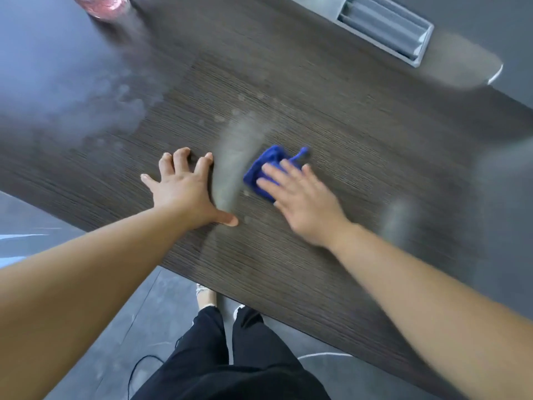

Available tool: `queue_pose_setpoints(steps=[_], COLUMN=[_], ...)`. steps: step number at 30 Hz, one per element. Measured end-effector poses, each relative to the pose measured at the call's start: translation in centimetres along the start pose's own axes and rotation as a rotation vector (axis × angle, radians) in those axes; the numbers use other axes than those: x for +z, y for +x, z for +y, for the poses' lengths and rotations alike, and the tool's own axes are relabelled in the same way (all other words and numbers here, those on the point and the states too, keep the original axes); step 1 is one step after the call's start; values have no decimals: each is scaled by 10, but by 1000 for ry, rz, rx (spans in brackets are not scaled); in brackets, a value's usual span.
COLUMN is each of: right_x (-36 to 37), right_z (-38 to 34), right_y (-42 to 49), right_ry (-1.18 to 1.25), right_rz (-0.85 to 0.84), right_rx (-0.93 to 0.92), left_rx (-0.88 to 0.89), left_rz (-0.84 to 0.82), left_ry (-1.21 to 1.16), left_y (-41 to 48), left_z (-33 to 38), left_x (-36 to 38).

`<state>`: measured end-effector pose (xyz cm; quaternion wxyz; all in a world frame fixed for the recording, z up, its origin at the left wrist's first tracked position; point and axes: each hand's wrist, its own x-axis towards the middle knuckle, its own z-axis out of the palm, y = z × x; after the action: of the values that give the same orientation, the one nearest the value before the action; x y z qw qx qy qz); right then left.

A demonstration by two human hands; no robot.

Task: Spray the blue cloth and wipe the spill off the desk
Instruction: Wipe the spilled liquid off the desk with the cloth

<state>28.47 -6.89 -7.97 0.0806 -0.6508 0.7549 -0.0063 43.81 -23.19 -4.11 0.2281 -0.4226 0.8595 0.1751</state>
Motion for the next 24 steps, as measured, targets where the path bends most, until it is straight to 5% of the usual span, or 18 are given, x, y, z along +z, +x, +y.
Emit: queue_pose_setpoints(steps=[4,7,9,12,16,22,24], right_x=[-16,-19,-12,-3,-6,-15,-13], right_z=[65,46,11,-36,-4,25,-2], right_y=[66,114,118,76,43,127,141], right_ry=[1,57,61,39,10,19,49], right_rz=[-54,-4,9,0,-43,25,28], right_rx=[414,683,620,289,11,670,650], left_rx=[3,6,7,15,23,48,51], left_rz=[-32,-40,-41,-44,-51,-64,-54], left_ry=[-2,-1,5,10,31,35,34], left_y=[0,0,0,0,-1,-1,0], left_z=[0,0,1,1,0,-1,-3], left_x=[-3,-2,-2,-2,-1,-1,0])
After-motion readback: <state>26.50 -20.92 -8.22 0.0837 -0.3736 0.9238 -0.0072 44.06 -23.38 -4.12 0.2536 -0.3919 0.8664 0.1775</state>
